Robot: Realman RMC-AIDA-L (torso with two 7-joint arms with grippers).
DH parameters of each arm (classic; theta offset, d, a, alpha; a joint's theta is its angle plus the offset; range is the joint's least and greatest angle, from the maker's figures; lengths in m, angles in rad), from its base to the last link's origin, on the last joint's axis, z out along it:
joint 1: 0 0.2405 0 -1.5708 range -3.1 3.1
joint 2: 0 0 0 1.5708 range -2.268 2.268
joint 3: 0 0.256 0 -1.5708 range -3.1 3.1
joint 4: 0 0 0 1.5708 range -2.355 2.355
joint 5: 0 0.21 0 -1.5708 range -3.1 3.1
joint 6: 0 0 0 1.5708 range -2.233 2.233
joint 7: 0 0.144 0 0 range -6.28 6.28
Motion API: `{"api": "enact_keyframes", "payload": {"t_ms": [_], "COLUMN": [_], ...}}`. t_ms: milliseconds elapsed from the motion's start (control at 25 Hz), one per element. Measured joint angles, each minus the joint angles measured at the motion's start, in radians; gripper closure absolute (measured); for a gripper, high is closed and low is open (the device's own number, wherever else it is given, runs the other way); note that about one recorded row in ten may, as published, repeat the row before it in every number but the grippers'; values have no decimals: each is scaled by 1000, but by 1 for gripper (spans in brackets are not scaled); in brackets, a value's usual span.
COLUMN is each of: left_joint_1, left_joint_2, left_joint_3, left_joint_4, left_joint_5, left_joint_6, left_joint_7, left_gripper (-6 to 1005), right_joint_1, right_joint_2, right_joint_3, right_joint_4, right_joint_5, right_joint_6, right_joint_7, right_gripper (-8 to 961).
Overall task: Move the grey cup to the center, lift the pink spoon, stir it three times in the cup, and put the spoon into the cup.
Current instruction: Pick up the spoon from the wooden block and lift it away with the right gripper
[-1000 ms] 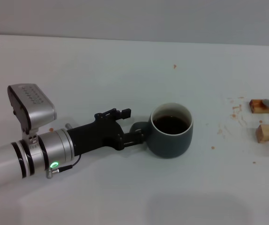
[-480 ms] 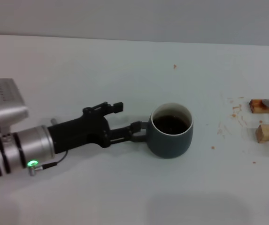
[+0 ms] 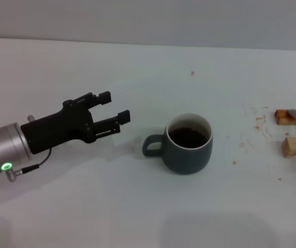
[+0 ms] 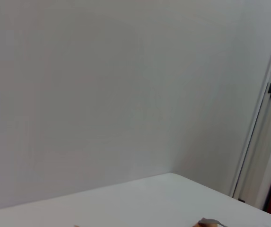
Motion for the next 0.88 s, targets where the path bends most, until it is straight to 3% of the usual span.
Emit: {"api": "enact_keyframes", "payload": {"t_ms": [360, 880], "left_joint_1": [-57, -95], "left_joint_2": [-1, -24], "left_joint_3": [2, 27], "left_joint_4": [0, 0], "left_joint_5": [0, 7], "left_joint_6": [-40, -98], "left_joint_7": [-30, -37], "left_gripper": [170, 170], "right_joint_1": [-39, -27], "right_joint_2": [3, 4], "right_joint_3": [-16, -80], "right_joint_4": [156, 182], "right_joint_5": [-137, -147], "right_joint_6": [-86, -13], "right_joint_7": [-248, -270], "right_gripper": [489, 492]}}
